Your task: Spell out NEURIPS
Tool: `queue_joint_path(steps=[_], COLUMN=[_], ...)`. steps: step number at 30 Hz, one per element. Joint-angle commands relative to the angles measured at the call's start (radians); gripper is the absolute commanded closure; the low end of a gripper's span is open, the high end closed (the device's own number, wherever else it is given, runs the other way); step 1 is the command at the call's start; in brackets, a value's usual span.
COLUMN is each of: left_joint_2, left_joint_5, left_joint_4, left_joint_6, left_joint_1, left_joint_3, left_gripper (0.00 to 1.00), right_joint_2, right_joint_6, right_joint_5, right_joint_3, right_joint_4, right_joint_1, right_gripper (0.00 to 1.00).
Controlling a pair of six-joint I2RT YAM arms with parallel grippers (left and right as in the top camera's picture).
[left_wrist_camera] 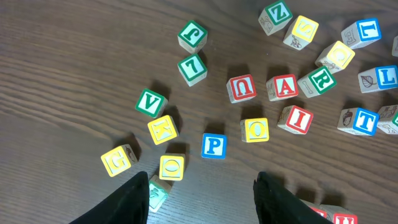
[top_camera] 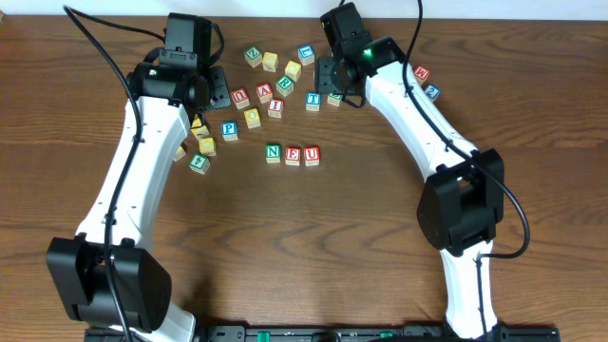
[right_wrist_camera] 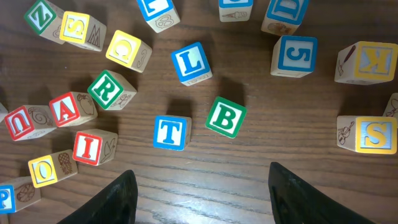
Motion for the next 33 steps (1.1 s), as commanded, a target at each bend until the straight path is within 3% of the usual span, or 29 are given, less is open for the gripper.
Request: queue_joint_path(steps=[1, 17, 33], left_joint_2=[-0.013, -0.013, -0.013], left_joint_5=[-0.02, -0.02, 0.001], left_joint_4=[0.001, 0.01, 0.01], left_joint_6=[0.008, -0.003, -0.003], left_joint_1=[0.002, 0.002, 0.002], left_joint_3=[-0.009, -0.009, -0.009], left_gripper=[0.46, 0.47, 0.47], right_joint_2=[-0.024, -0.023, -0.023], right_joint_6=[-0.01, -0.009, 0.019], right_joint_5=[0.002, 0.006, -0.035], right_joint_3=[0.025, 0.025, 0.025], right_joint_4=[0.0, 0.013, -0.076], right_joint_1=[0.017, 0.027, -0.069], right_gripper=[0.38, 0.38, 0.39])
